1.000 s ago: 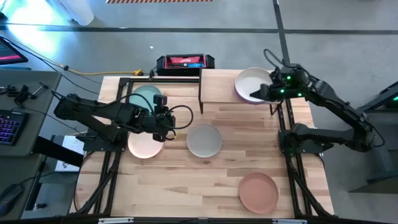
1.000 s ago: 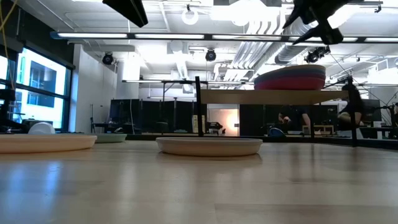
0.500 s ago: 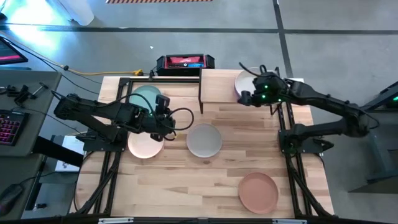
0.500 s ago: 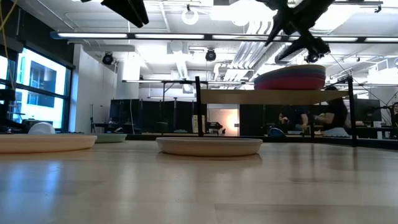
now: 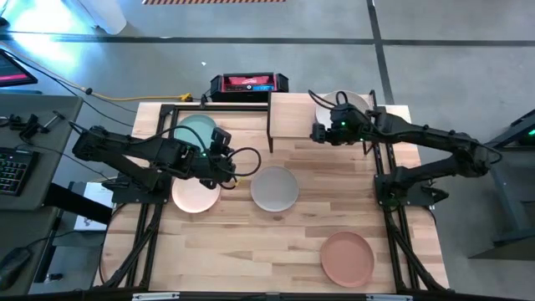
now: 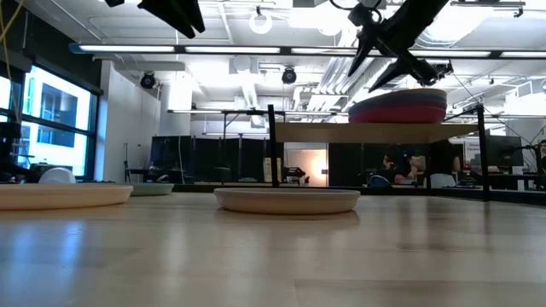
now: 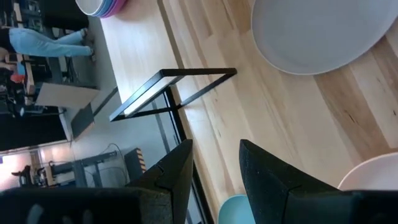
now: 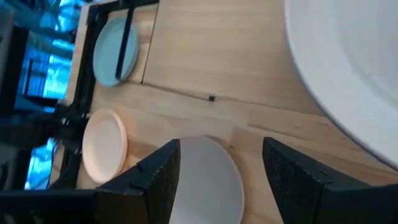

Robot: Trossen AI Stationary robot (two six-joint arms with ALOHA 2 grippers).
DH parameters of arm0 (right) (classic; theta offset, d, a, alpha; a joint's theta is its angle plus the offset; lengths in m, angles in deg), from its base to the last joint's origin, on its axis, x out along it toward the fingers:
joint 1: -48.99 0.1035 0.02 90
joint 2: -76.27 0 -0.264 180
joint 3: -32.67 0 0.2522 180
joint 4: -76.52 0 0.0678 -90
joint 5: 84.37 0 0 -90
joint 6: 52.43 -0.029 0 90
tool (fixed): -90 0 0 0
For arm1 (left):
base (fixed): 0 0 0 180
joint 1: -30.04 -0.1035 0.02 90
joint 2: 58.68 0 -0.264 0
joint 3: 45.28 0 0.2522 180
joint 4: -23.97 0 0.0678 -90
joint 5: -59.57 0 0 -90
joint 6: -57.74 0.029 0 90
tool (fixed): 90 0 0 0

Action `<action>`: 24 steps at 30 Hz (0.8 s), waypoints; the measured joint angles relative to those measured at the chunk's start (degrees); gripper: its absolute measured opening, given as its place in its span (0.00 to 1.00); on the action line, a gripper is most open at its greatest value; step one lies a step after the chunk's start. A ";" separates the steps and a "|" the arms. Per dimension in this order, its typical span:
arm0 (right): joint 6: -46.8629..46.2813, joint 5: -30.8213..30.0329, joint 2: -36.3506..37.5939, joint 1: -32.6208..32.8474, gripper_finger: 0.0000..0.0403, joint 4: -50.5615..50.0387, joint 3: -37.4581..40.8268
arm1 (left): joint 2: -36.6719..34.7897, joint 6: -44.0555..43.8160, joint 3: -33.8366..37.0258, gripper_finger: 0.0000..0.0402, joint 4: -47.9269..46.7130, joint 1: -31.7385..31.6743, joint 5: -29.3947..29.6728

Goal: Place and stack plates onto a shelf
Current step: Adjust the plates on the shelf

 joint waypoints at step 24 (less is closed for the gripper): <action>-5.51 -10.07 -0.64 0.17 0.52 -6.00 0.00 | 0.00 -0.09 0.00 0.30 0.01 -0.01 0.00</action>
